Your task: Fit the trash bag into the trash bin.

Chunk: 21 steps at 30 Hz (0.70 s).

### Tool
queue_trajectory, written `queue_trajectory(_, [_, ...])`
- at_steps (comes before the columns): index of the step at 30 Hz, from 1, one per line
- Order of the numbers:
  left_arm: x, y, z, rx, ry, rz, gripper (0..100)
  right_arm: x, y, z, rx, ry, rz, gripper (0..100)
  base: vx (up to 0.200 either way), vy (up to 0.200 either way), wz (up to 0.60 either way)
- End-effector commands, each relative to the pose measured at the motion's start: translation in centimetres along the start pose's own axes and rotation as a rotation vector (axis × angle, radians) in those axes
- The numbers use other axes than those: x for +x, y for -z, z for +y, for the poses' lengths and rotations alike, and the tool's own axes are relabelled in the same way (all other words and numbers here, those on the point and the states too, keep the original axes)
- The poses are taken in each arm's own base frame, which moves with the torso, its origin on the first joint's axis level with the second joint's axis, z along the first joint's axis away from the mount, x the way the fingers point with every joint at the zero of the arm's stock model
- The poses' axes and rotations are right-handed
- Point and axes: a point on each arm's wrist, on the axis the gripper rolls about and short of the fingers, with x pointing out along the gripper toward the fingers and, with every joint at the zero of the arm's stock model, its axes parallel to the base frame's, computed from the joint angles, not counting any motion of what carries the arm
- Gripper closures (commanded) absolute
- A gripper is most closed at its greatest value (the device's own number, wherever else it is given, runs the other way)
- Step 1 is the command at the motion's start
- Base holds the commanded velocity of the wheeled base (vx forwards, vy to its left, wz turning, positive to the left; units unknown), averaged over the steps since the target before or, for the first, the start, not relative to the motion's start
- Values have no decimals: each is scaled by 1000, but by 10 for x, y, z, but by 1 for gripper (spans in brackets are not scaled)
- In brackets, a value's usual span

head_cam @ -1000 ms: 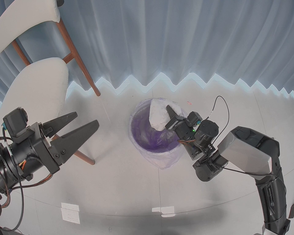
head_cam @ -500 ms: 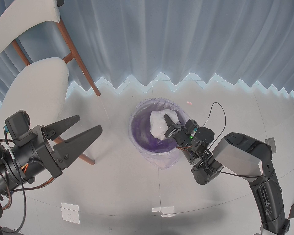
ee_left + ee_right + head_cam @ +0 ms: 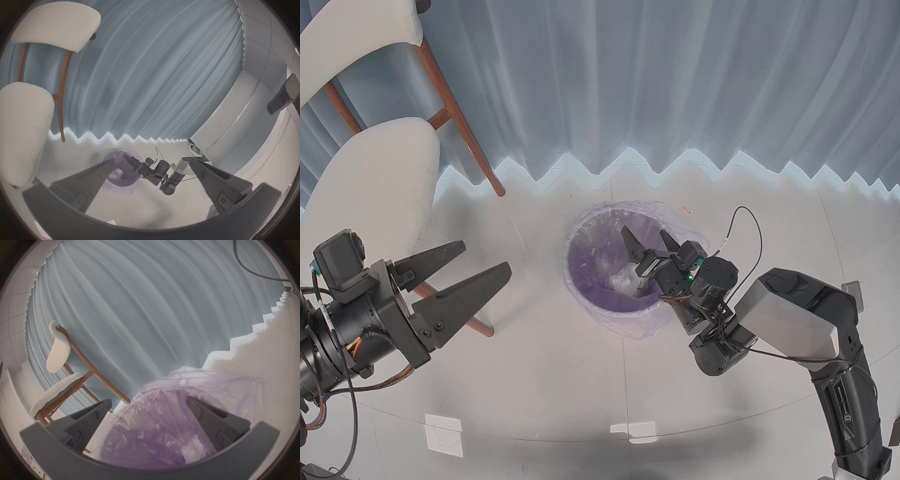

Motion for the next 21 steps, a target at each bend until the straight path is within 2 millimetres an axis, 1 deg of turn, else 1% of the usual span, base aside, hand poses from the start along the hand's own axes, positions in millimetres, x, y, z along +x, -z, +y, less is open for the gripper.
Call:
queue_trajectory(1, [1,1,1,-2,-2,6,0,2,-12,6,5,-13,-37,0,0,0,0])
queue_trajectory(5, [1,2,1,-2,-4,7,0,3,-20,9,10,-14,-55,0,0,0,0])
queue_trajectory(7, [2,2,1,-2,-12,4,0,6,-36,12,20,-16,-94,0,0,0,0])
queue_trajectory(8, [3,1,1,-1,-13,0,0,7,-40,12,24,-17,-102,0,0,0,0])
queue_trajectory(9, [3,1,2,1,-29,-5,0,8,-54,16,37,-25,-130,0,0,0,0])
queue_trajectory(10, [3,1,2,1,-32,-6,0,8,-56,16,38,-25,-134,0,0,0,0])
queue_trajectory(12, [2,-4,2,13,-116,-44,0,8,-103,27,61,-48,-225,0,0,0,0])
queue_trajectory(13, [2,-4,3,15,-122,-45,0,8,-105,28,62,-50,-229,0,0,0,0])
queue_trajectory(14, [0,-8,6,44,-182,-73,0,2,-139,38,69,-66,-286,0,0,0,0])
queue_trajectory(16, [-6,-18,8,70,-239,-124,0,-12,-177,46,67,-78,-337,0,0,0,0])
queue_trajectory(17, [-7,-18,8,71,-243,-128,0,-13,-179,47,67,-80,-338,0,0,0,0])
queue_trajectory(18, [-15,-26,9,85,-275,-166,0,-30,-204,52,60,-90,-354,0,0,0,0])
queue_trajectory(19, [-21,-30,10,92,-294,-194,0,-42,-216,52,46,-104,-338,0,0,0,0])
queue_trajectory(20, [-29,-34,10,99,-315,-217,0,-53,-223,51,26,-115,-308,0,0,0,0])
queue_trajectory(21, [-33,-35,11,101,-325,-228,0,-58,-227,50,17,-119,-294,0,0,0,0])
